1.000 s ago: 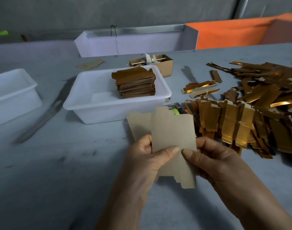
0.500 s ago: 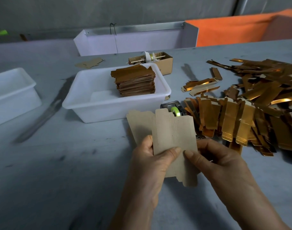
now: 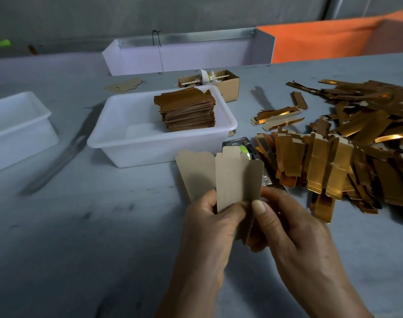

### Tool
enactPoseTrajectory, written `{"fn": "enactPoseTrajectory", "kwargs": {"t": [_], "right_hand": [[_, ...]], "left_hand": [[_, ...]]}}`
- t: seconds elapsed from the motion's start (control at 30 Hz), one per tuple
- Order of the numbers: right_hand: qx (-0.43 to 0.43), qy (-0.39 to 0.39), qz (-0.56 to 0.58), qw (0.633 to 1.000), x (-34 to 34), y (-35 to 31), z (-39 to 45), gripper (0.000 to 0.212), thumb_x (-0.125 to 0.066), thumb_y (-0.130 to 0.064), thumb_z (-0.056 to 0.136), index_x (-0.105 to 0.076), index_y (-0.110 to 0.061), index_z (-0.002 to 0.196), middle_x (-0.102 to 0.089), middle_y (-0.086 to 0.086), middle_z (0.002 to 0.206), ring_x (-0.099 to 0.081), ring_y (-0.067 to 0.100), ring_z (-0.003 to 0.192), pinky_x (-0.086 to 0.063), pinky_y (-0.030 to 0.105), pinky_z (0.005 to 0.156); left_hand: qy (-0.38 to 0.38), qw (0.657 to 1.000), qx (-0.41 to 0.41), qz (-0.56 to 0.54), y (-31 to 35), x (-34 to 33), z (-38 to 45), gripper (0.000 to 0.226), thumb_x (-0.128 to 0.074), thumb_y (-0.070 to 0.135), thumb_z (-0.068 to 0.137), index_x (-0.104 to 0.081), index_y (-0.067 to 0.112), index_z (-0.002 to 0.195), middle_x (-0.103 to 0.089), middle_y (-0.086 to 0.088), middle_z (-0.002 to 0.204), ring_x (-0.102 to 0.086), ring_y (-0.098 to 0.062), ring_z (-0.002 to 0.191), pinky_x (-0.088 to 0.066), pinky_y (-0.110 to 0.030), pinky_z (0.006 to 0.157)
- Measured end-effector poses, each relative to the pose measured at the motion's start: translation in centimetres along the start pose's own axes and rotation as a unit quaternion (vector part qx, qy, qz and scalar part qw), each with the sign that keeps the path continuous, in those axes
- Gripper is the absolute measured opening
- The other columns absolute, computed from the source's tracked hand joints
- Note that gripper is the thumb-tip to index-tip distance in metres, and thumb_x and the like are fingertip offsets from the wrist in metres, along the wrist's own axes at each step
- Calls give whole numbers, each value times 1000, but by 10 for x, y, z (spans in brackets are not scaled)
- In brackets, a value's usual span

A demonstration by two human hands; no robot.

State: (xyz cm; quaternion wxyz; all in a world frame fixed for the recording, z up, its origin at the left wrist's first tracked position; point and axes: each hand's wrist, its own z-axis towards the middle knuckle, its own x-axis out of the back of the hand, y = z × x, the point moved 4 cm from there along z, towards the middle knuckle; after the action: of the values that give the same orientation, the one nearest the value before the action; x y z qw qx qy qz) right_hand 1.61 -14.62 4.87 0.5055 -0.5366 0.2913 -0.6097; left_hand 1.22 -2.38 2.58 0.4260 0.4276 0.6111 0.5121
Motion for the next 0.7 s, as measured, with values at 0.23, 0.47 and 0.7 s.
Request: {"fn": "enactPoseTrajectory", "kwargs": {"t": [0.23, 0.47, 0.7], "right_hand": [[-4, 2, -4, 1000, -1, -1, 1, 27, -42, -51, 77, -56, -41, 99, -68, -14, 72, -64, -1, 57, -48, 9, 53], [-117, -59, -13, 991, 4, 13, 6, 24, -52, -50, 68, -57, -37, 87, -65, -9, 68, -62, -3, 60, -45, 10, 49], [-200, -75, 207, 955, 8, 19, 9, 25, -60, -36, 67, -74, -24, 84, -73, 3, 87, -69, 15, 83, -49, 29, 77]], "left_hand": [[-27, 995, -57, 81, 13, 0, -5, 16, -69, 38, 84, -70, 22, 81, -71, -7, 73, -68, -23, 69, -58, -41, 64], [-119, 981, -32, 150, 10, 3, -8, 20, -56, 32, 93, -70, 18, 92, -71, -7, 84, -68, -17, 78, -55, -29, 64], [-149, 981, 37, 119, 5, 1, -9, 14, -63, 28, 89, -65, 26, 103, -75, 8, 94, -70, -7, 90, -55, -36, 88]]}}
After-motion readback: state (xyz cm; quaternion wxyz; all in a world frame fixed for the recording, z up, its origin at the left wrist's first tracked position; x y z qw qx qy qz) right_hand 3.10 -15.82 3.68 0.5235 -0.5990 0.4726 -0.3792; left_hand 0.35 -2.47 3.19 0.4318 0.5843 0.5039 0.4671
